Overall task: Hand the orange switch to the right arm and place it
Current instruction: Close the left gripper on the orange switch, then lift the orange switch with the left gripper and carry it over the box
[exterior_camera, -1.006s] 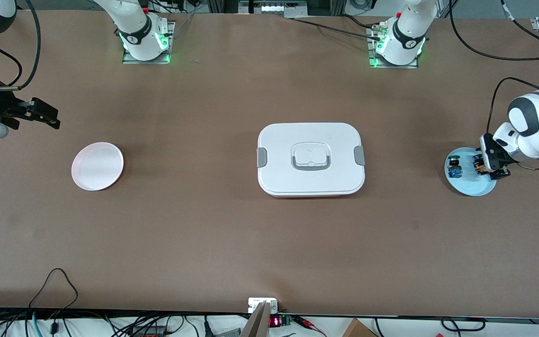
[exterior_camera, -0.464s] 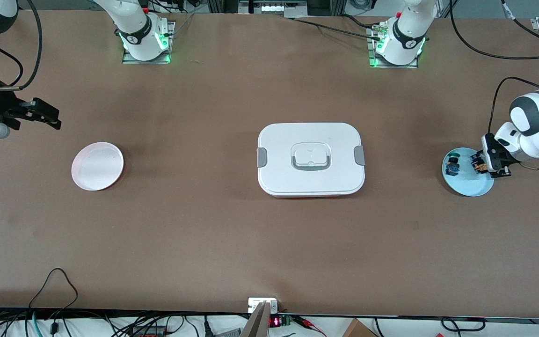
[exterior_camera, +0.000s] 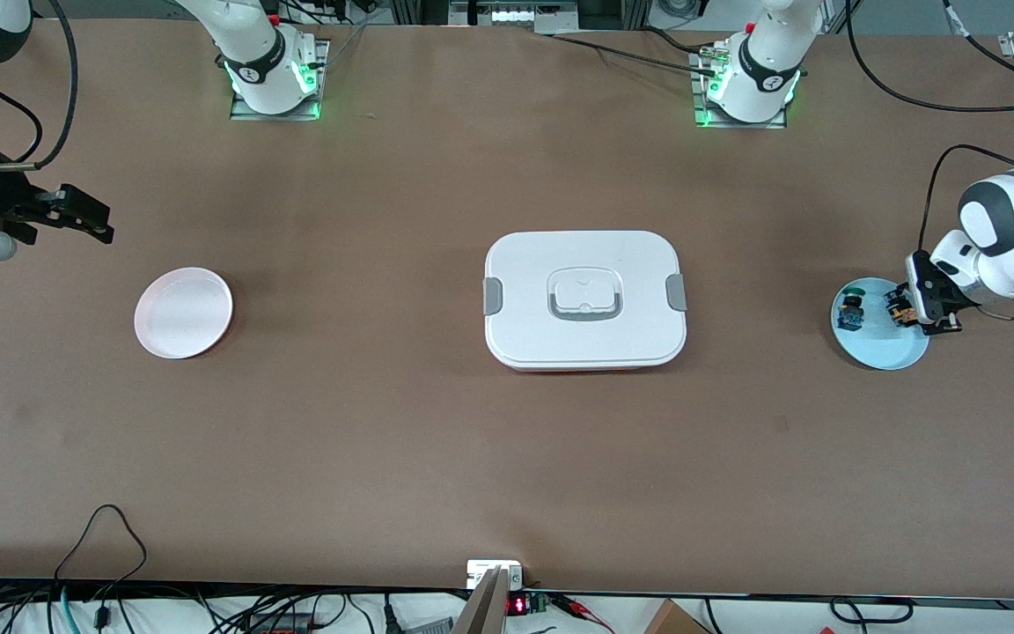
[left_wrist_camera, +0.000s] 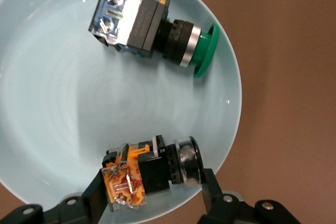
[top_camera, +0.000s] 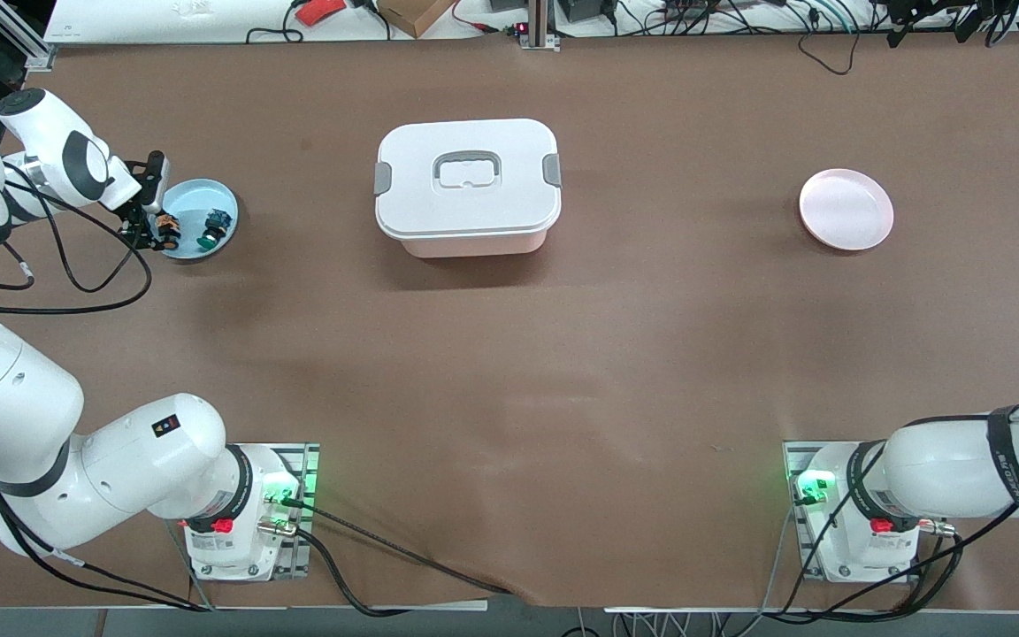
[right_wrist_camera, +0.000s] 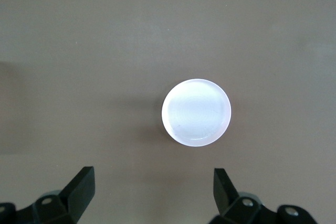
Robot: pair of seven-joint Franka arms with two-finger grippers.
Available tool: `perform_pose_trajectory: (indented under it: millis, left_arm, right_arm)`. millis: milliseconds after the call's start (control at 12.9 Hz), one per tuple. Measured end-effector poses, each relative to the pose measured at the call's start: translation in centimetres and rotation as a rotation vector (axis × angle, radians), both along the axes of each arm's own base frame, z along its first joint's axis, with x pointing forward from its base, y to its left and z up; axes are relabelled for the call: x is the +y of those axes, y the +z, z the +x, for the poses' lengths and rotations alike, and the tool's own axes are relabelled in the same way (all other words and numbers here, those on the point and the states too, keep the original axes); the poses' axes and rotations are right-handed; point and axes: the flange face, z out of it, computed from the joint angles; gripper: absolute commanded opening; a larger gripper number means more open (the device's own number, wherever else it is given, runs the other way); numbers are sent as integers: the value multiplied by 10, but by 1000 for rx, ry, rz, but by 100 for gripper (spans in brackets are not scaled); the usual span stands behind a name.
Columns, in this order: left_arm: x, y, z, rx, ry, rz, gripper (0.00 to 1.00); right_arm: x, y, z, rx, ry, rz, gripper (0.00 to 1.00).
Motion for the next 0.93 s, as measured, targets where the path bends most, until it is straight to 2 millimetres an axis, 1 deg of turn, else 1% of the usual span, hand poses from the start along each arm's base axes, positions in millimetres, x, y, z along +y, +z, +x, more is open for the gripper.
perform_pose_trajectory:
  millis: [155,387,464,619,773,928]
  left_arm:
    - [-6,7,10,19,-15,-13,20]
    - [-11,26,29,43,-32,-23,19]
    - [-11,31,33,49,-35,-24,17]
    - [-13,39,39,75,-42,-31,0]
    - [-18,45,42,114,-33,-57,0]
    - [-26,54,45,156,0,-127,0]
  right_arm:
    - [0,0,0,0,0,0,100]
    - [-1,0,0,0,-1,0,100]
    - [-1,0,0,1,-1,0,100]
    - [-1,0,0,1,-1,0,100]
    - [0,0,0,1,-1,0,100]
    - [0,0,0,1,-1,0,100]
